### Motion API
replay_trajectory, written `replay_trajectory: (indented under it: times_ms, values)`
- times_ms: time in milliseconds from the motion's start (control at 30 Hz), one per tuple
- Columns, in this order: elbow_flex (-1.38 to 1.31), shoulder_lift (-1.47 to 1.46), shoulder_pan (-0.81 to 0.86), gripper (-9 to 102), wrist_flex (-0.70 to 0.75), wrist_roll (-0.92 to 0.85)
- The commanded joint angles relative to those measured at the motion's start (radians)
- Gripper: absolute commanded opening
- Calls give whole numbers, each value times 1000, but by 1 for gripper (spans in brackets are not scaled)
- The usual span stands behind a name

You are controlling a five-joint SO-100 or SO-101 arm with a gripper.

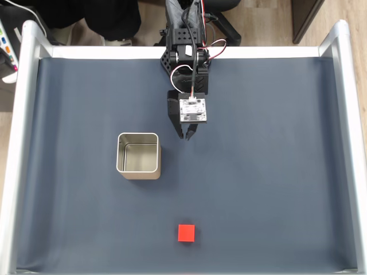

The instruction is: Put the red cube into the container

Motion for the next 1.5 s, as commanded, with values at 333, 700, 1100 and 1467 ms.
replay_trajectory:
  times_ms: [333,700,1100,1467]
  values:
    - [-594,-492,69,0,164,-26]
    - [-1017,-920,86,1,187,-64]
    - [-1339,-1256,106,15,184,-94]
    - [-1443,-1463,115,25,57,-72]
